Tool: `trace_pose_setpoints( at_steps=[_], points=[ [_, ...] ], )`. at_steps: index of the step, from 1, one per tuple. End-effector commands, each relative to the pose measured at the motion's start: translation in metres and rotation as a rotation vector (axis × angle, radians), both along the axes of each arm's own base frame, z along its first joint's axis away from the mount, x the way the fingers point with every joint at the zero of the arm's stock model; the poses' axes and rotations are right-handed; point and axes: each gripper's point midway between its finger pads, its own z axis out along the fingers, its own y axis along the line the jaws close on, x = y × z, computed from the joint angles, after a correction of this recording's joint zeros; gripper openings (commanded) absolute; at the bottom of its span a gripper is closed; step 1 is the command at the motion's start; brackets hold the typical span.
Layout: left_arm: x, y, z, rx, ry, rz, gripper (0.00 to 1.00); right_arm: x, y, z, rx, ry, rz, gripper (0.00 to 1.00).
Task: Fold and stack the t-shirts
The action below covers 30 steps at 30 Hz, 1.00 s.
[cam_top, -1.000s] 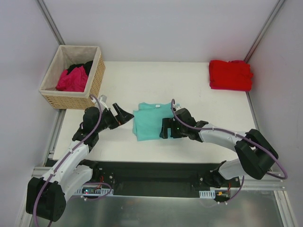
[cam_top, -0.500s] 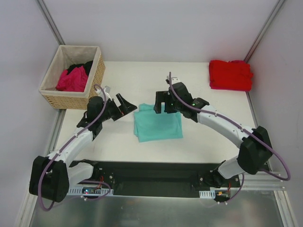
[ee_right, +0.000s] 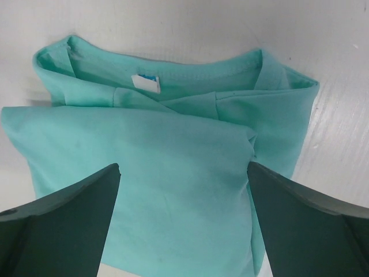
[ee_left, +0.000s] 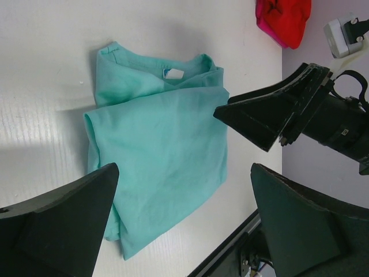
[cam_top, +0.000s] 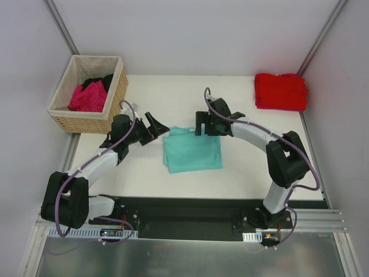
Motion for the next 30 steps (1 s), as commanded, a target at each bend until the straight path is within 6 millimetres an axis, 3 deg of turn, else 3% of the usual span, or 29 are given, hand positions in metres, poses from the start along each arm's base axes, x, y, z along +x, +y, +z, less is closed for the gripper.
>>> trace_pose_setpoints(
  at_steps=[1, 11, 22, 25, 30],
  points=[
    [0.013, -0.009, 0.020, -0.028, -0.073, -0.032, 0.99, 0.017, 0.013, 0.031, 0.067, -0.078, 0.034, 0.97],
    [0.012, -0.010, 0.014, -0.032, -0.060, -0.036, 0.99, 0.011, -0.001, 0.015, 0.043, -0.057, 0.009, 0.96],
    [0.013, -0.011, 0.014, -0.038, -0.060, -0.035, 0.99, 0.010, -0.019, 0.027, 0.034, -0.086, -0.011, 0.96],
    [0.013, -0.011, 0.015, -0.038, -0.062, -0.035, 0.99, 0.010, -0.018, 0.024, 0.031, -0.079, -0.011, 0.94],
    [0.013, -0.011, 0.013, -0.034, -0.062, -0.035, 0.99, 0.012, -0.017, 0.009, 0.023, -0.053, -0.020, 0.82]
  ],
)
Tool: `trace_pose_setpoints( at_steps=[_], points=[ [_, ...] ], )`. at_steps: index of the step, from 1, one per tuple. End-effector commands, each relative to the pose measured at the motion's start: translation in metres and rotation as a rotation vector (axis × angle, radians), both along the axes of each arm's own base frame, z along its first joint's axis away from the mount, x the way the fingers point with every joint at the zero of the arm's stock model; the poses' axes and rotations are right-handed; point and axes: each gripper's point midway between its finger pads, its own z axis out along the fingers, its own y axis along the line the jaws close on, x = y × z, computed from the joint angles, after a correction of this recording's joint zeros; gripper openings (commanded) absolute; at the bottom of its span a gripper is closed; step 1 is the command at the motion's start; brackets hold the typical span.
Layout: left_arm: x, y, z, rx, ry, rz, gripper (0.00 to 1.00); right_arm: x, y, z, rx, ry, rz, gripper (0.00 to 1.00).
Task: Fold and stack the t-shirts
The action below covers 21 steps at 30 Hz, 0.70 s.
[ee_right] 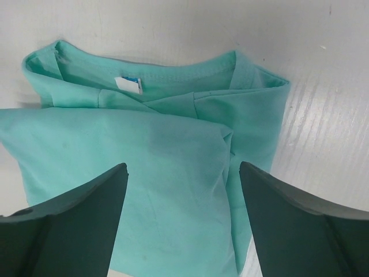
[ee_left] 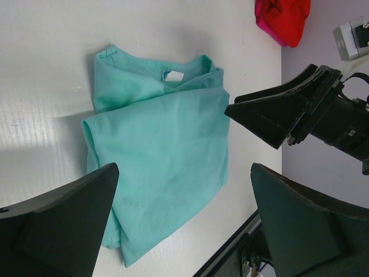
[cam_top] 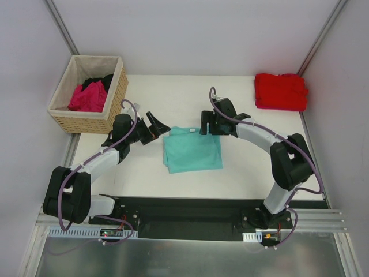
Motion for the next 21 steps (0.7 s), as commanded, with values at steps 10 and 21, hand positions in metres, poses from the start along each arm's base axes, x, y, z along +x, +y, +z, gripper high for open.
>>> trace_pose_setpoints(
  at_steps=[10, 21],
  points=[
    [0.005, -0.005, 0.018, -0.015, -0.064, -0.022, 0.99, 0.013, 0.008, -0.015, 0.021, 0.008, -0.011, 0.70],
    [0.007, -0.005, 0.014, -0.007, -0.051, -0.020, 0.99, 0.015, 0.000, -0.016, 0.017, 0.005, -0.030, 0.26]
  ],
)
